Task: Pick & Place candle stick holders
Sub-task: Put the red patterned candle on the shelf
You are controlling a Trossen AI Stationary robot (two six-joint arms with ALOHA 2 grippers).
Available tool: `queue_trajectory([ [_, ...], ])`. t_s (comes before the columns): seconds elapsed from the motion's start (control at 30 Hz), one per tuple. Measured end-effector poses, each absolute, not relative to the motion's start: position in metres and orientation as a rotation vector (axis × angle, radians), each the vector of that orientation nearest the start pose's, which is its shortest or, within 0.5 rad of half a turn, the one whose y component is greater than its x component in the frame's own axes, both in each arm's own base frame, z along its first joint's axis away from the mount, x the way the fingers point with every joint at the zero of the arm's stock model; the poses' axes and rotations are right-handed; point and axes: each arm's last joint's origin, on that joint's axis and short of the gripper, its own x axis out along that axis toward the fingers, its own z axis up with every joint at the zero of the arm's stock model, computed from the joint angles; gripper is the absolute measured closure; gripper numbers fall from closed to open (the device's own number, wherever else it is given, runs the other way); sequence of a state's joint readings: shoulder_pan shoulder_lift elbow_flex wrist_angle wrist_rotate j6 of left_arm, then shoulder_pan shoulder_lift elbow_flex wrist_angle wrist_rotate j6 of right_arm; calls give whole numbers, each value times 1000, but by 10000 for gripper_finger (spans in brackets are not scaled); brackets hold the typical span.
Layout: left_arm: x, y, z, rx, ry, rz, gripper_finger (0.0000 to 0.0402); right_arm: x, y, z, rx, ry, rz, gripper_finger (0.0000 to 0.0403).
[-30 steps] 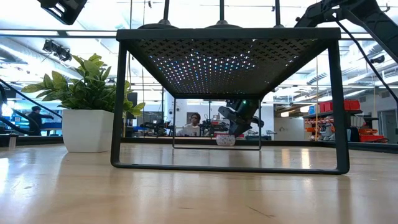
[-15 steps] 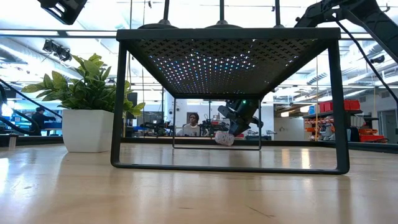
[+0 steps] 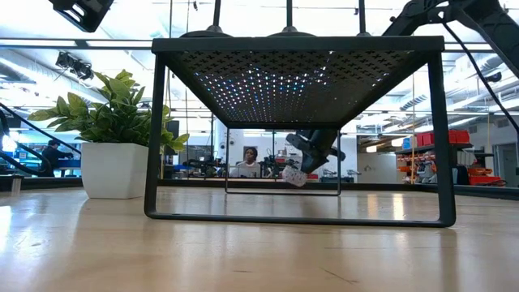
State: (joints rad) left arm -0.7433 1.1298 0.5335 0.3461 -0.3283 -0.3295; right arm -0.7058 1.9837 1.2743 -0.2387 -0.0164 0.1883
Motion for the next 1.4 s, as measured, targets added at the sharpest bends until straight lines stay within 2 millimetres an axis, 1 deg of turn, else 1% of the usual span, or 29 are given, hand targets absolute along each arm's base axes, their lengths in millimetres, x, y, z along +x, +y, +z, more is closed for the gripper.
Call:
queue_trajectory([
  [0.4,180,-153,231,-195,282,-372,154,295,-245,187,418,956,-749,402],
  [0.73,180,-153,231,-195,282,-372,154,283,-217,222,341,1036,-765,403],
  [0.97,180,-153,231,-195,282,-372,154,272,-186,247,271,1125,-699,403],
  [1.17,180,-153,231,-195,282,-372,154,258,-157,269,195,1199,-672,403],
  [1.4,180,-153,231,-195,282,-372,154,239,-115,299,144,1212,-581,403],
])
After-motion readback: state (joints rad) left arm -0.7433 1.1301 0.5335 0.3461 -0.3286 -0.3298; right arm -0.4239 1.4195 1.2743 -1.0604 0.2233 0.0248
